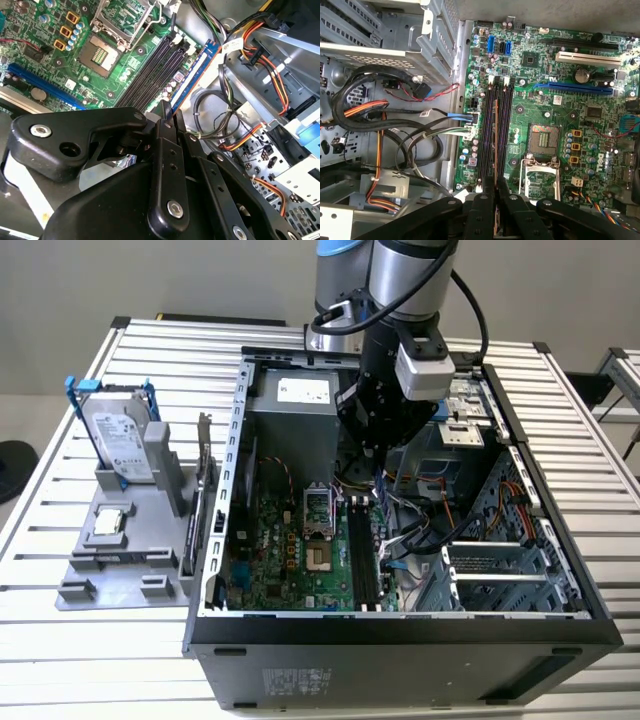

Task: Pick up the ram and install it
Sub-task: 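Insert the ram into the slot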

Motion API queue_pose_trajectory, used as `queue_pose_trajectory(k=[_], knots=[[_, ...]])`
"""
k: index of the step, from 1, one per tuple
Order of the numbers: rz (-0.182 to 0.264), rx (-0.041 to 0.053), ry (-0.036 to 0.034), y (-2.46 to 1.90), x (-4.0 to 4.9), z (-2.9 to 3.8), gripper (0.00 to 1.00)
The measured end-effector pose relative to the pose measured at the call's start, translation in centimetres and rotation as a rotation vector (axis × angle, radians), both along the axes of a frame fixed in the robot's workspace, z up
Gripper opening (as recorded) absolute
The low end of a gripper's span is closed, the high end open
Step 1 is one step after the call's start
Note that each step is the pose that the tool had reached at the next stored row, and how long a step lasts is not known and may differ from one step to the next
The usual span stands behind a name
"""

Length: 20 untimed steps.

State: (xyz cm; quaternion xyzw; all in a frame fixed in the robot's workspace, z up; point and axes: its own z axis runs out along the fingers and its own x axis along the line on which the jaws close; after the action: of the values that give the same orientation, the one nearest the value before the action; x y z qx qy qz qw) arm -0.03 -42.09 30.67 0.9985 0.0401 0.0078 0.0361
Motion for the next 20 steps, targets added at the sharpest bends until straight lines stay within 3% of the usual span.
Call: queue_pose_trajectory(k=[20], knots=[[-0.004, -0.0001, 0.0006, -0.13, 1.18, -0.46, 0.0]])
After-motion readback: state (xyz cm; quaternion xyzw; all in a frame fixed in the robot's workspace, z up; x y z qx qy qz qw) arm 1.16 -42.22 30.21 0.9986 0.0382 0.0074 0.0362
